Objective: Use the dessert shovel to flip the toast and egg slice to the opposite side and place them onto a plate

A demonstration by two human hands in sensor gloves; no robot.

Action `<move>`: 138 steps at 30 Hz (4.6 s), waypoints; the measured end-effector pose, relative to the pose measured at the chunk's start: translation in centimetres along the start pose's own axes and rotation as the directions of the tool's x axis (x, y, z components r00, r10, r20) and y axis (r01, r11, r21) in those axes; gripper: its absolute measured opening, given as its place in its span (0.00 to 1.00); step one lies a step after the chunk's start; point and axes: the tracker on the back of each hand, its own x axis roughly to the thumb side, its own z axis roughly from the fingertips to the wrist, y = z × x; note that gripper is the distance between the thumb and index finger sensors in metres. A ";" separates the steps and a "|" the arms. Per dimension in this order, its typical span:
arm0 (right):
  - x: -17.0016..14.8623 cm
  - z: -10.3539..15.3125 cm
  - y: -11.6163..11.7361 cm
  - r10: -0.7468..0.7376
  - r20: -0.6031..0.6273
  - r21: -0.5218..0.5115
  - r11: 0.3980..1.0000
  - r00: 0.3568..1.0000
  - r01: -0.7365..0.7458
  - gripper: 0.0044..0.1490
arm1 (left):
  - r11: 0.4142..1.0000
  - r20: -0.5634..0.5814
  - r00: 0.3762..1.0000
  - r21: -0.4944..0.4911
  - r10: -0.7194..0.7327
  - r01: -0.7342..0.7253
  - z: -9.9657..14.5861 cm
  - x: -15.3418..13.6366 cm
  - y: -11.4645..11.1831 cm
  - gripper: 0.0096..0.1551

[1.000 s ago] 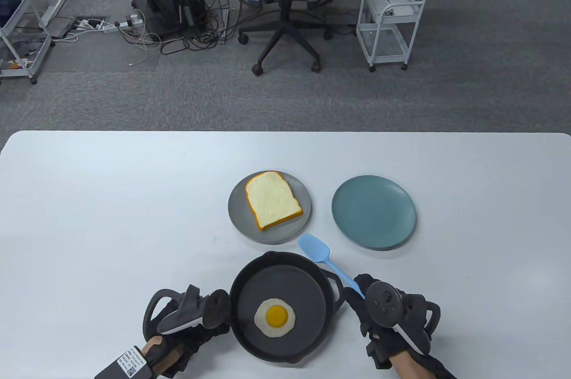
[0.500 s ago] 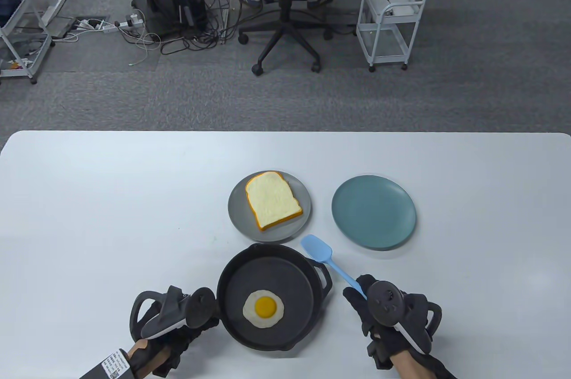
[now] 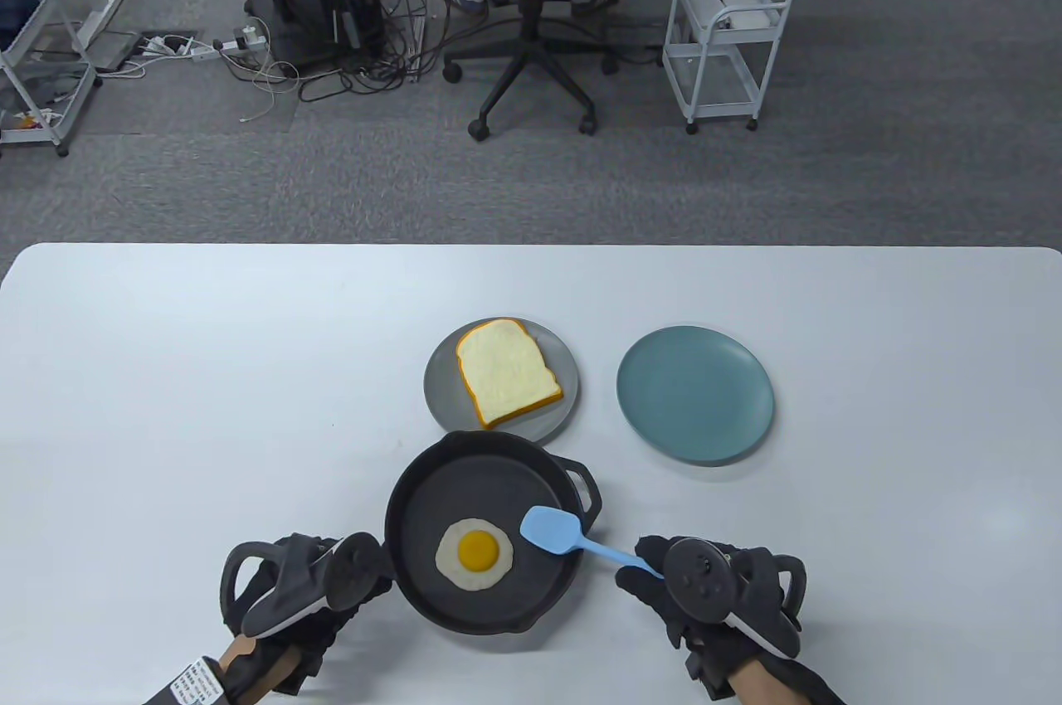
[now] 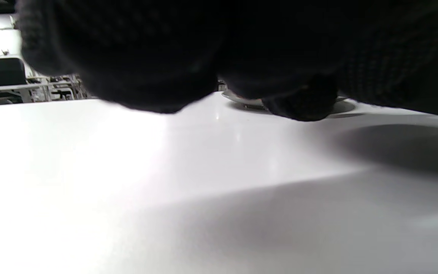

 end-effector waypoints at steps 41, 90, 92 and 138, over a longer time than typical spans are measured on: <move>1.3 -1.0 3.8 -0.338 -0.037 0.164 0.926 0.940 0.340 0.33 | 1.000 0.062 0.998 0.024 -0.013 0.012 1.1 2.1 0.3 0.24; 4.8 1.1 1.1 0.061 0.164 -0.235 0.972 0.985 -0.021 0.31 | 0.995 0.039 0.994 -0.018 0.100 -0.100 0.6 0.9 0.2 0.24; 4.4 1.0 0.9 0.027 0.145 -0.225 0.974 0.989 0.006 0.31 | 0.995 0.043 0.994 -0.015 0.098 -0.097 0.6 0.9 0.2 0.25; 2.1 -1.4 4.0 -0.439 -0.120 0.333 0.827 0.890 0.453 0.31 | 0.999 0.152 0.988 0.037 0.011 -0.017 1.9 3.5 0.1 0.25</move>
